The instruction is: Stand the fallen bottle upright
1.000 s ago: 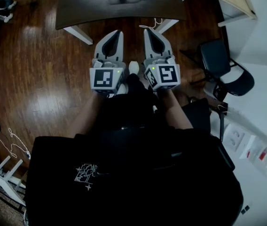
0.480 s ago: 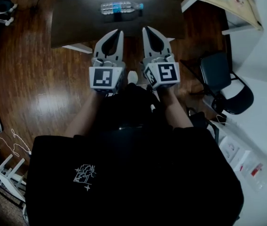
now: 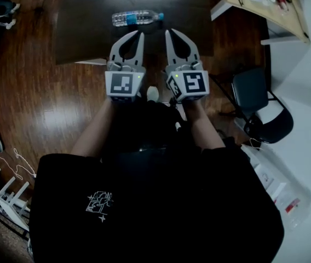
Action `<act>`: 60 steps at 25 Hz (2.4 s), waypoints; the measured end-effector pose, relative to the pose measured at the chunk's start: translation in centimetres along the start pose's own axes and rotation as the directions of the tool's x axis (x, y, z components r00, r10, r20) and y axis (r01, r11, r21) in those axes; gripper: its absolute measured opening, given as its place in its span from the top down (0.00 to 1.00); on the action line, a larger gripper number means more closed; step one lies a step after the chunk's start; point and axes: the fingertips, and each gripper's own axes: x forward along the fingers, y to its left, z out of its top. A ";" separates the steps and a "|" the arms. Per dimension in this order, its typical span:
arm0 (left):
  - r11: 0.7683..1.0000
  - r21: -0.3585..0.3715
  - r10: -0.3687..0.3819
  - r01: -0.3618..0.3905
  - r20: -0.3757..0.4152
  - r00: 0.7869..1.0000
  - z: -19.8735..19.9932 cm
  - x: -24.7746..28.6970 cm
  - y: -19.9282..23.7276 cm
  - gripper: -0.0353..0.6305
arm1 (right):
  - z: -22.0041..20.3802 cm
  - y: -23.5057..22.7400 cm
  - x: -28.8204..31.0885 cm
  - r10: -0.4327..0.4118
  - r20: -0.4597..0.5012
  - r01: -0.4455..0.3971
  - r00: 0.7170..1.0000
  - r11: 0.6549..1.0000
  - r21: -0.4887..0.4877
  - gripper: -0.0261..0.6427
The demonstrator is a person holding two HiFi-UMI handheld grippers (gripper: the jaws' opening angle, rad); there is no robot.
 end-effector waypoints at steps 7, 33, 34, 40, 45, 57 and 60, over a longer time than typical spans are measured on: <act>0.940 0.301 -0.130 0.161 -0.118 0.984 -3.1 6.5 -0.5 0.94 | -1.2 -2.0 2.2 -0.045 -0.046 0.045 0.998 0.999 -0.019 0.92; 0.544 0.437 -0.207 0.717 -0.758 0.618 -19.2 19.2 -3.0 0.57 | -2.9 -8.3 4.3 -0.136 -0.085 0.136 0.987 0.991 -0.002 0.92; 0.534 0.439 -0.199 0.723 -0.766 0.612 -19.5 19.3 -3.1 0.57 | -2.9 -8.4 4.3 -0.137 -0.087 0.137 0.987 0.991 -0.002 0.92; 0.521 0.422 -0.166 0.742 -0.802 0.573 -21.5 19.8 -2.7 0.57 | -3.2 -8.8 4.3 -0.140 -0.090 0.141 0.986 0.990 0.000 0.92; 0.519 0.426 -0.149 0.741 -0.808 0.569 -21.9 20.4 -2.4 0.57 | -3.0 -9.2 4.0 -0.151 -0.090 0.151 0.984 0.988 -0.002 0.92; 0.527 0.493 -0.138 0.692 -0.754 0.642 -20.3 20.4 -1.2 0.75 | -2.7 -8.9 3.8 -0.162 -0.093 0.164 0.982 0.986 0.020 0.92; 0.557 0.505 -0.152 0.659 -0.718 0.679 -19.1 20.7 -1.1 0.75 | -2.7 -8.7 4.0 -0.150 -0.080 0.152 0.985 0.988 0.013 0.92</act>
